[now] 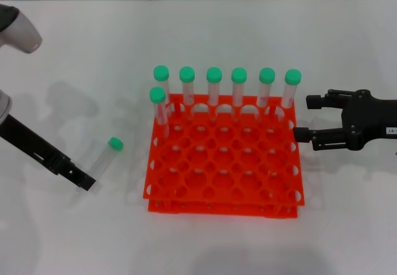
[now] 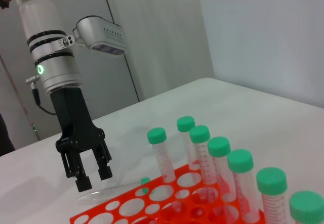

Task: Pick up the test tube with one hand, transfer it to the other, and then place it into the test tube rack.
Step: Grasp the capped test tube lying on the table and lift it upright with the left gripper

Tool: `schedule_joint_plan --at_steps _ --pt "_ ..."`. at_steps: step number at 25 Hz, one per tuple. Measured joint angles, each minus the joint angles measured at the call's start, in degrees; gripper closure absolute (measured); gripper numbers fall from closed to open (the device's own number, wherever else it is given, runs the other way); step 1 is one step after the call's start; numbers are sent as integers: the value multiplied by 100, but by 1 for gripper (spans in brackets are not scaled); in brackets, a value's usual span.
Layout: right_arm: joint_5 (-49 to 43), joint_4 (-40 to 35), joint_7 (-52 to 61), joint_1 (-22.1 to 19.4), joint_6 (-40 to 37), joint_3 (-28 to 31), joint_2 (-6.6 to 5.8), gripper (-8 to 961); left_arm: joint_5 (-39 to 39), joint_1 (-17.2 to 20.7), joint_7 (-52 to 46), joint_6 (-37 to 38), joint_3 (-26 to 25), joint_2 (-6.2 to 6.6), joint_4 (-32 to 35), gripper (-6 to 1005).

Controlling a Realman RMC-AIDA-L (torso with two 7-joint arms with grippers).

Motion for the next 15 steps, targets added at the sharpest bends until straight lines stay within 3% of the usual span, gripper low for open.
schedule_joint_plan --at_steps 15 --pt "0 2 -12 -15 2 0 0 93 134 -83 -20 -111 225 -78 -176 292"
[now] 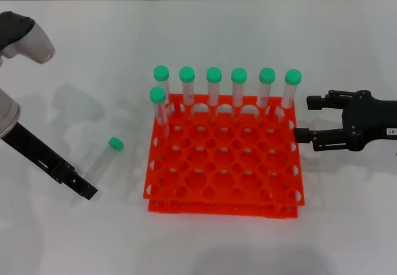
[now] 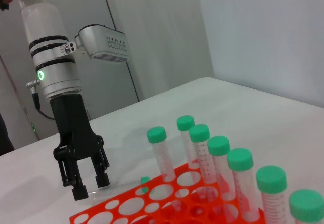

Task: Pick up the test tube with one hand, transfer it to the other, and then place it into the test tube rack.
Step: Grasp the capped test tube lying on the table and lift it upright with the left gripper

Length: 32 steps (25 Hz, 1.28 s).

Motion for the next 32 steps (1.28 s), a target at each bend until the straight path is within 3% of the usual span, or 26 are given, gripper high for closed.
schedule_joint_plan --at_steps 7,18,23,32 --pt "0 -1 0 -9 0 0 0 94 22 -18 19 -11 6 0 -74 291" --pt "0 -1 0 -24 0 0 0 94 127 -32 -46 -65 6 0 -72 414" --pt "0 -1 0 -24 0 0 0 93 131 -88 -67 -56 13 0 -72 519" --pt "0 -1 0 -24 0 0 0 94 137 -166 -90 -32 105 0 -129 546"
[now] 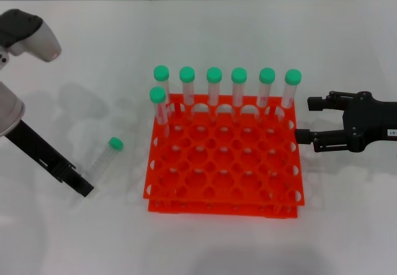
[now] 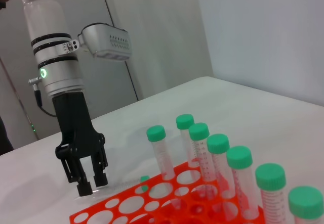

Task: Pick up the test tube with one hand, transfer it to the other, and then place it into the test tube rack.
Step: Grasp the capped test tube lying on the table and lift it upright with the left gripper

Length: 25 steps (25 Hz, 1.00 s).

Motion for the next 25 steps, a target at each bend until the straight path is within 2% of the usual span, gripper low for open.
schedule_joint_plan --at_steps 14,25 --pt "0 78 -68 26 0 27 0 94 22 -11 -59 -46 72 26 -68 589" --pt "0 80 -77 13 0 27 0 93 149 -74 -75 -102 74 -8 -72 653"
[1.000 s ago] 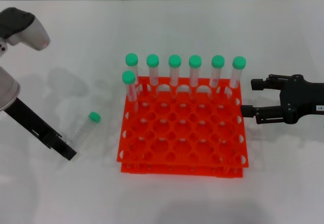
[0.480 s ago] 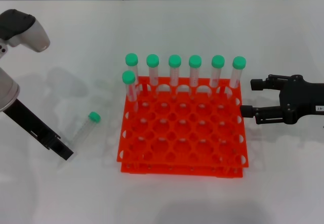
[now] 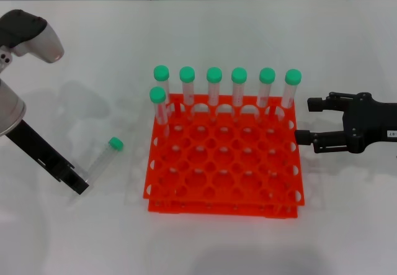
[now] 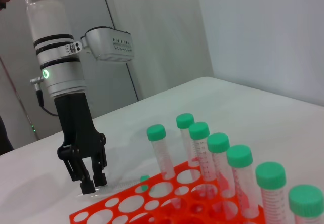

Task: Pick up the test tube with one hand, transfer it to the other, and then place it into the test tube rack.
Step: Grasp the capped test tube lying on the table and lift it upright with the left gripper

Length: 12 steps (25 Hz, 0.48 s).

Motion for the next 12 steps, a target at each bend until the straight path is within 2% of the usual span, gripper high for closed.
schedule_joint_plan --at_steps 12 --pt "0 0 -2 -5 0 0 0 93 3 -1 -1 -13 2 -19 -53 669"
